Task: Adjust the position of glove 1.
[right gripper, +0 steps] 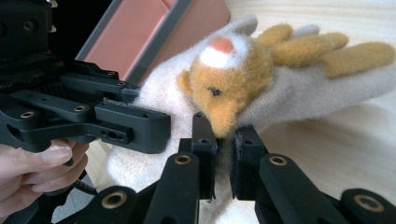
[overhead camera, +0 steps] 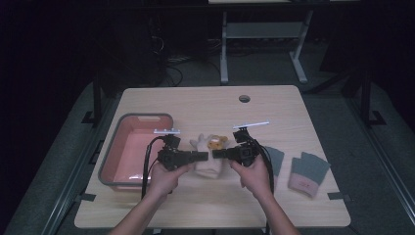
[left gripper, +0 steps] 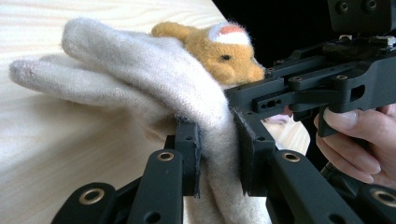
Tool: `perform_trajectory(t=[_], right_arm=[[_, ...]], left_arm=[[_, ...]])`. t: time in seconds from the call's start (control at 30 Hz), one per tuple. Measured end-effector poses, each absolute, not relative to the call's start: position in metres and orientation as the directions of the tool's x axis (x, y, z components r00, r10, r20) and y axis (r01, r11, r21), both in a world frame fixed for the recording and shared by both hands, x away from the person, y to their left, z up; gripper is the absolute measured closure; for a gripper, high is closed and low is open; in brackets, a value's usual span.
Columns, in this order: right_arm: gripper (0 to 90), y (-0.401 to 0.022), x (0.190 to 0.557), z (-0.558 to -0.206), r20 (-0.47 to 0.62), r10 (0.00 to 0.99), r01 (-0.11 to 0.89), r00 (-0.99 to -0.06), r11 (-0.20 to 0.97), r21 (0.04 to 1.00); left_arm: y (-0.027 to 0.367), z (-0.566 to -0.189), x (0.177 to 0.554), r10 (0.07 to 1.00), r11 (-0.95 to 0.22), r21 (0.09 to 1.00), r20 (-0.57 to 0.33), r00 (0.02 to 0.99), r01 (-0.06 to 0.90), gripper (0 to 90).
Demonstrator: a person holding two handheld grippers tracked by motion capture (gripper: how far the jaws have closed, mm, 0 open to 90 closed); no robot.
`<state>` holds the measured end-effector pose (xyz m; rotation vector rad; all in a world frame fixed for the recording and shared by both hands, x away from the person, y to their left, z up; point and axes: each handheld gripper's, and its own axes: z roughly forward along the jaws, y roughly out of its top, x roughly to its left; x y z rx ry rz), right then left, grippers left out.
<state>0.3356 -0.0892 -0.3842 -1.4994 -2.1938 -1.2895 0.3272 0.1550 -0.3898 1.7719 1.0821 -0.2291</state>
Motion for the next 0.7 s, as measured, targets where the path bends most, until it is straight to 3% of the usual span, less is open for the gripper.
perform_trajectory(t=[0.7], right_arm=[[82.3,-0.059,0.355,-0.338,0.549,0.64,0.787,-0.538,0.147,0.6]], left_arm=[[0.189,-0.35,0.337,0.566,-0.047,0.698,-0.571,0.595,0.714,72.7]])
